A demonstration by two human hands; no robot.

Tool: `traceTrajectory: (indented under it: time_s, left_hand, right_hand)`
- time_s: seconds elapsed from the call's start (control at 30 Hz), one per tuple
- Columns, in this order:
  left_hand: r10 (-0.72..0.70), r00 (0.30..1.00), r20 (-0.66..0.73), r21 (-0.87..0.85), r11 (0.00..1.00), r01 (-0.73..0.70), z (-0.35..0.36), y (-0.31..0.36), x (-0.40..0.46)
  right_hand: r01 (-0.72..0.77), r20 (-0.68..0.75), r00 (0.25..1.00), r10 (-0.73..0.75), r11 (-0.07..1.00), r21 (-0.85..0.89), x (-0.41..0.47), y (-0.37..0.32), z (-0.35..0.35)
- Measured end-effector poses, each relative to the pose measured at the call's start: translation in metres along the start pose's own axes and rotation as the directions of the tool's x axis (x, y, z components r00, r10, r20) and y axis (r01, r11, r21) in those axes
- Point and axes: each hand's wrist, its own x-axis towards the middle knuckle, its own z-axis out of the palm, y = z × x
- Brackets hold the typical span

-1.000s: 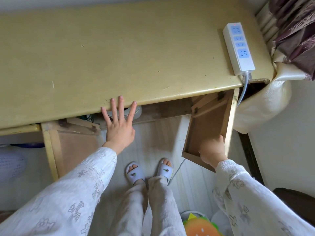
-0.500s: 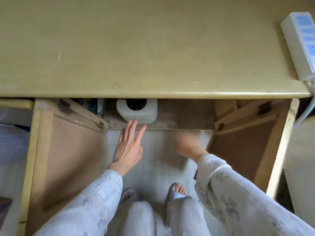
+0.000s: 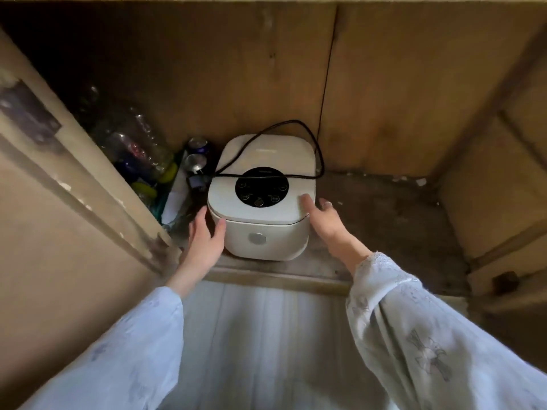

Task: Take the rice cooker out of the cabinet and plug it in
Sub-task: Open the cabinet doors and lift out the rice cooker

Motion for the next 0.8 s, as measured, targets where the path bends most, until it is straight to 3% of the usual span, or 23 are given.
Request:
traceTrajectory:
  time_s: [0.13, 0.2, 0.47, 0.63, 0.73, 0.8]
  left_hand:
    - [-0.004, 0.998, 0.067, -0.413, 0.910, 0.031, 0.019, -0.017, 0.030]
    - [0.008, 0.996, 0.085, -0.492, 0.870, 0.035, 0.021, -0.019, 0.032]
    - [0.065, 0.994, 0.086, -0.523, 0.852, -0.011, 0.016, -0.018, 0.001]
    - [0.020, 0.996, -0.085, -0.534, 0.843, -0.063, 0.020, -0.023, -0.026]
    - [-0.010, 0.981, -0.196, -0.456, 0.886, -0.082, 0.026, -0.017, -0.033]
    - [-0.060, 0.986, -0.153, -0.487, 0.873, -0.022, 0.024, -0.013, -0.026]
  right_hand:
    - [0.056, 0.023, 0.998, -0.065, 0.961, 0.270, 0.025, 0.014, 0.009]
    - [0.071, 0.025, 0.996, -0.085, 0.937, 0.341, 0.028, 0.019, 0.011]
    - [0.186, -0.002, 0.980, -0.198, 0.918, 0.350, -0.003, 0.034, 0.010]
    - [0.151, -0.139, 0.983, -0.119, 0.955, 0.254, -0.024, 0.052, -0.003]
    - [0.134, -0.232, 0.969, -0.089, 0.974, 0.184, -0.030, 0.047, -0.008]
    - [0.131, -0.222, 0.971, -0.094, 0.979, 0.156, -0.026, 0.034, -0.009]
